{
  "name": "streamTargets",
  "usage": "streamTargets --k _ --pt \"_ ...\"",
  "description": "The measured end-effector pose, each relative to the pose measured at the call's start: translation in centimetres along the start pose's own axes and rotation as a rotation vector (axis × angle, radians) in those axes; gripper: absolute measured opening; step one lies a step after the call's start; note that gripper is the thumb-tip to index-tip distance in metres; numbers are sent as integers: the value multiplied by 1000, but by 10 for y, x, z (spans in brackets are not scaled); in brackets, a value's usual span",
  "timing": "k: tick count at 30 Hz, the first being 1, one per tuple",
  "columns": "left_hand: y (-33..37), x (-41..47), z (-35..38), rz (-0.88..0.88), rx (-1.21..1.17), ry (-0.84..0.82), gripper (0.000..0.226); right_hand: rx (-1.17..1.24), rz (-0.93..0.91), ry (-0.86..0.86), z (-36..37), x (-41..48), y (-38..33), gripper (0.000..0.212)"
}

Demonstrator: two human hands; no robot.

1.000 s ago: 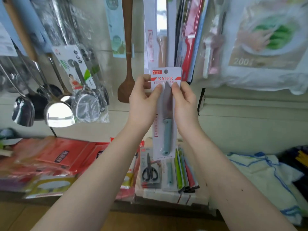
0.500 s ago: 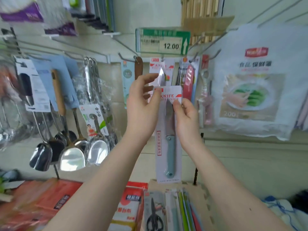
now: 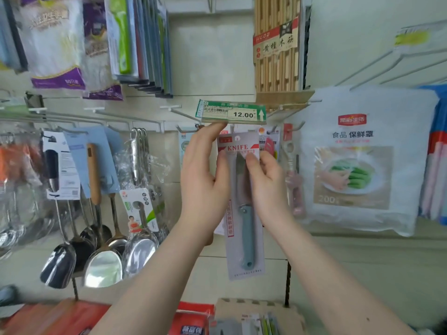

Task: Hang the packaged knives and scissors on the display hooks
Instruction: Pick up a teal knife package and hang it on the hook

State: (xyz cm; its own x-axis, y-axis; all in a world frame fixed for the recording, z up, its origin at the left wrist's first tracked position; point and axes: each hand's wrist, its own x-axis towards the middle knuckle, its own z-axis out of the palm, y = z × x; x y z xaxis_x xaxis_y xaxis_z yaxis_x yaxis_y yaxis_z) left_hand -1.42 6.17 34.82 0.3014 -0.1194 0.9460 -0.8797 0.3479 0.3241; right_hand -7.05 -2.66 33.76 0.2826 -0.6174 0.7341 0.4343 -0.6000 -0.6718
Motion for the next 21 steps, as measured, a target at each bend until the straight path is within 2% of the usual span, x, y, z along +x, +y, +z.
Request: streamTargets --k 10,21 --pt "1 10 -3 10 -22 7 41 -106 -16 54 11 17 -18 36" --pt "3 11 -8 20 -22 -20 47 -149 -4 64 12 18 -20 40"
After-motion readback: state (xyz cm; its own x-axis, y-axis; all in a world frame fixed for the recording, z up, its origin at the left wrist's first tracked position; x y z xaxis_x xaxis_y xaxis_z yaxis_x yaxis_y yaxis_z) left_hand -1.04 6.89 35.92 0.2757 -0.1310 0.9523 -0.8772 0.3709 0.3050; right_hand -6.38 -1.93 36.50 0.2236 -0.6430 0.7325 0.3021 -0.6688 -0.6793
